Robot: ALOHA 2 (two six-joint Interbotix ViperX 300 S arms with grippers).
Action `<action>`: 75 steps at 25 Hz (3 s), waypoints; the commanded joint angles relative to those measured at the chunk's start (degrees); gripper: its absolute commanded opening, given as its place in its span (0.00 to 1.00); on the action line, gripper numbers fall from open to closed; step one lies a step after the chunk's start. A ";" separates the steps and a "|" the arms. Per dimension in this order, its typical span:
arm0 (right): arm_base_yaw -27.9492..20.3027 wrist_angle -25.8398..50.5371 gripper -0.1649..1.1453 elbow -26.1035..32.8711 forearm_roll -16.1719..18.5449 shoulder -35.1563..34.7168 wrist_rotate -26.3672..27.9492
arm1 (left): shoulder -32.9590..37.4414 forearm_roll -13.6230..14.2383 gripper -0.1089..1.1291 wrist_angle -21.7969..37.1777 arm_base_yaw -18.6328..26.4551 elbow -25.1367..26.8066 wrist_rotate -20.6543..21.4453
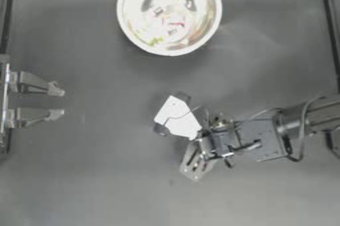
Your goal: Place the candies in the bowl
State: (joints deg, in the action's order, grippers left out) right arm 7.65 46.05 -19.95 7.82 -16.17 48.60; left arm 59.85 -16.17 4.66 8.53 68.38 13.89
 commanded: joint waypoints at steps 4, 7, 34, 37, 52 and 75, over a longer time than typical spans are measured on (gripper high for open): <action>0.26 0.00 0.72 1.41 0.79 0.18 0.62 | -0.18 -0.18 0.73 -0.09 0.00 -0.70 0.00; 0.62 0.26 0.50 1.32 1.49 -0.26 0.53 | -0.18 -0.18 0.73 0.00 0.00 -0.70 0.00; -9.58 -13.10 0.28 -8.79 25.40 25.40 7.73 | 2.90 -0.26 0.73 0.00 0.09 0.35 -0.53; -12.92 -13.27 0.26 -7.82 25.14 26.46 3.08 | 2.90 -0.35 0.73 0.00 0.09 0.26 -0.44; -34.28 -20.48 0.24 1.05 9.32 18.81 -26.54 | 2.37 -1.41 0.73 -0.09 0.09 0.44 -0.53; -40.25 -27.86 0.71 10.20 11.78 1.23 -32.61 | 2.29 -3.25 0.73 -0.35 1.49 1.58 -0.44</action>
State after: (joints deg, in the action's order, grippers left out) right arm -32.17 18.98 -11.34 19.07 -15.91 15.82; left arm 63.11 -19.34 4.66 9.76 70.66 13.36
